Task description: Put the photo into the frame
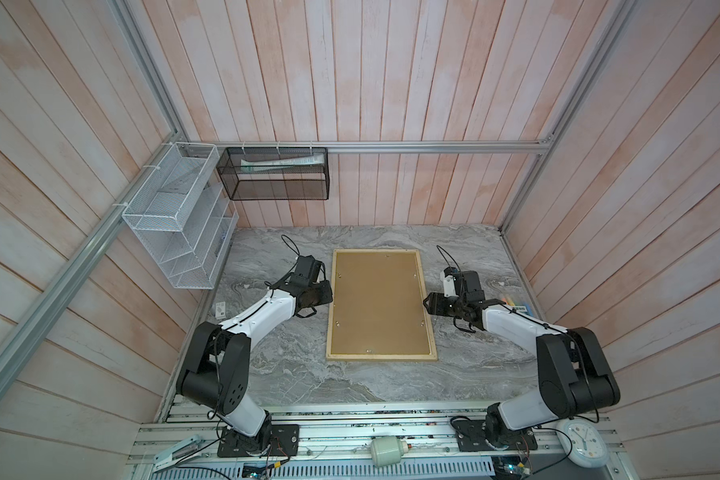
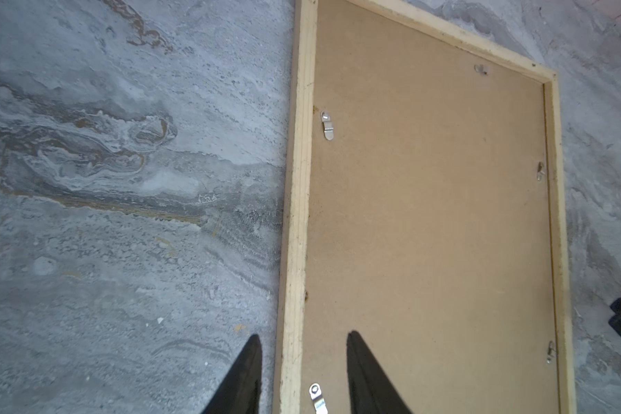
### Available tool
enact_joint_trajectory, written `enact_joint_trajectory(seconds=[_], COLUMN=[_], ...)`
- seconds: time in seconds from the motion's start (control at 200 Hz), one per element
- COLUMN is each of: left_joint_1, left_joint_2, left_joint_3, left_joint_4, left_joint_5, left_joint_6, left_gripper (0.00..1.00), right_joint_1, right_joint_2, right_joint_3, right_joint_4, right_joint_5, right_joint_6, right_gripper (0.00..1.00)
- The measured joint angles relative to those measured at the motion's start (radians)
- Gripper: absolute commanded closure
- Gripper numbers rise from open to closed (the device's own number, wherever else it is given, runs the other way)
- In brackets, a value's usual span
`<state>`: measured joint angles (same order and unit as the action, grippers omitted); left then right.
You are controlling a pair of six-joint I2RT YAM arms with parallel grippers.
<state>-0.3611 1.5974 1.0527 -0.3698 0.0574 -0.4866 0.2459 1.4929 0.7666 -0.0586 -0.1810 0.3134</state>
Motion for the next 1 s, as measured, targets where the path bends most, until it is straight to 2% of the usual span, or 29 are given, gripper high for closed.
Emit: enact_joint_trajectory(seconds=[0.2,0.435,0.715,1.0], left_joint_1=[0.0,0.0,0.0,0.0], left_joint_2=[0.011,0.182,0.256,0.288], left_joint_3=[0.013,0.078,0.085,0.095], left_joint_4=[0.0,0.045,0.105,0.128], left_joint_5=[-0.022,-0.041,-0.048,-0.039], left_joint_6=[0.019,0.055,0.058,0.072], left_gripper=[0.61,0.64,0.64,0.64], right_joint_1=[0.0,0.005,0.042,0.132], right_joint_2=[-0.091,-0.082,0.15,0.43], right_joint_3=[-0.001,0.005,0.14,0.4], right_joint_4=[0.023,0.103,0.215,0.273], right_joint_5=[-0.039,-0.133,-0.267,-0.353], right_joint_6=[0.018,0.061,0.109,0.147], right_gripper=[0.37,0.44,0.6,0.64])
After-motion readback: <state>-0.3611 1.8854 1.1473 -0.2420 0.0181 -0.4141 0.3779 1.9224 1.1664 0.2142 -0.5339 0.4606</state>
